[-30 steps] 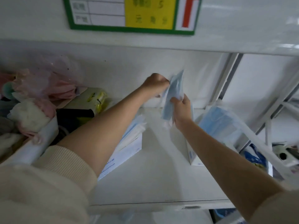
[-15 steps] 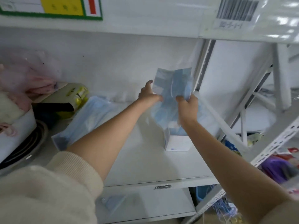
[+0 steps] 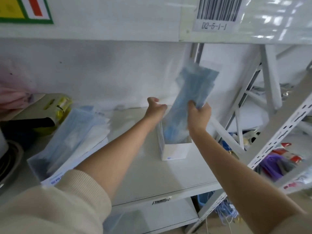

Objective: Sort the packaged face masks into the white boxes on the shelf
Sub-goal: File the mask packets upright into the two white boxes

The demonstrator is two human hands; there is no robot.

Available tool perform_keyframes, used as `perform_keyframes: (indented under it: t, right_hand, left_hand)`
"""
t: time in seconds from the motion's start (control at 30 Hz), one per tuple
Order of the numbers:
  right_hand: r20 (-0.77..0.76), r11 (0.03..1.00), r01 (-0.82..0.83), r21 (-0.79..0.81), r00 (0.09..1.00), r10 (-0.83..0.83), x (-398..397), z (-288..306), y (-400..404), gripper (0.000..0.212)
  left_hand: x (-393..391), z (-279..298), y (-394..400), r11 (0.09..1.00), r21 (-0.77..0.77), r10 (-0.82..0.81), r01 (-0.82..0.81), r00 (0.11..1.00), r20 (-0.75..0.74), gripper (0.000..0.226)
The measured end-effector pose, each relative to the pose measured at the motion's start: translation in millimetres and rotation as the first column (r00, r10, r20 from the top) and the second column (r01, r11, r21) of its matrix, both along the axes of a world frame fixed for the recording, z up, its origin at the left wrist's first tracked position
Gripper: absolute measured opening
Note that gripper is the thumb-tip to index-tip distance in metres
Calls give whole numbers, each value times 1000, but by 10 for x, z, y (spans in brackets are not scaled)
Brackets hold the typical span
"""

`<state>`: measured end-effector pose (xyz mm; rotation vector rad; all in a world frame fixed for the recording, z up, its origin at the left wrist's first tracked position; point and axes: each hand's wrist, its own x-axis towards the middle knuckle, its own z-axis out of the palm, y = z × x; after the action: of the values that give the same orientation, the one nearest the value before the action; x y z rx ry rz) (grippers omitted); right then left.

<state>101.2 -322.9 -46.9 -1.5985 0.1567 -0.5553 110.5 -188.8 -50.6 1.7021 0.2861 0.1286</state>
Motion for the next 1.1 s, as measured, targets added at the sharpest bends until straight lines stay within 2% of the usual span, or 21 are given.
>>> perform_keyframes:
  t: [0.03,0.1,0.17,0.2,0.3,0.33,0.4,0.43,0.47,0.53,0.57,0.63,0.7,0.73,0.77,0.8,0.87,0.9,1.0,1.03,1.1]
  right_hand:
    - [63,999,44,11,997,-45,18,13,-25,15]
    - [131,997,68,-39,989,-62,49,-4,-44,15]
    - [118,987,49,-152,993,-31,65,-105,-25,18]
    - [87,971,35,-238,996,-14,68,-183,5,21]
    - [-147,867,-131,-481,987,67,80,-463,129,30]
    - [-307,808,-261,-529,946,104,93,-537,178,30]
    - [-618,651,-545,-528,773,145,80,-607,263,26]
    - [-679,635,-593,-494,720,144,74,-625,281,24]
    - [-675,671,-574,-469,723,148,71,-637,298,20]
    - [-530,769,-425,-478,837,134,74,-640,314,14]
    - [-453,776,-361,-517,885,110,80,-641,305,18]
    - [-448,706,-387,-594,887,110,117,-656,279,23]
    - [-574,530,-535,-658,812,106,138,-684,270,25]
    - [-595,509,-559,-654,796,109,141,-711,267,29]
    - [-575,545,-546,-636,807,137,126,-730,264,36]
    - [-493,637,-490,-595,849,192,87,-739,261,46]
    - [-197,799,-331,-502,943,267,-24,-727,257,64]
    - [-41,825,-262,-501,959,279,-71,-712,251,68]
    - [333,769,-24,-639,893,304,-218,-599,350,56]
    - [398,747,10,-665,851,342,-266,-562,440,51]
    - [410,715,-54,-697,789,459,-376,-514,693,44]
  left_hand:
    - [-4,-53,33,993,112,35,-32,999,-25,39]
    - [-32,-183,77,963,268,16,20,991,-132,60]
    - [-83,-318,56,953,271,-56,136,957,-284,87]
    - [-104,-373,31,946,275,-75,172,941,-329,91]
    - [-113,-482,-27,928,330,-54,175,937,-345,69]
    - [-113,-490,-34,922,351,-44,165,943,-329,55]
    - [-116,-492,-19,901,398,-51,174,953,-300,32]
    - [-120,-491,-2,889,419,-63,185,956,-287,29]
    - [-124,-491,15,878,437,-76,195,958,-275,29]
    - [-125,-494,44,864,457,-94,212,959,-266,30]
    - [-130,-498,55,859,465,-95,214,960,-265,32]
    - [-138,-509,73,856,475,-85,205,962,-261,33]
    - [-146,-523,82,863,461,-86,206,960,-267,31]
    - [-153,-526,84,875,440,-93,205,960,-263,30]
    - [-163,-526,91,893,405,-99,195,964,-246,28]
    - [-172,-521,102,916,362,-98,173,971,-216,25]
    - [-207,-487,164,951,297,-54,91,990,-131,19]
    - [-235,-459,207,958,284,-20,42,997,-79,17]
    - [-378,-354,381,938,329,74,-108,991,115,12]
    - [-440,-312,452,919,360,96,-160,978,187,12]
    - [-577,-222,607,880,398,130,-259,937,324,12]
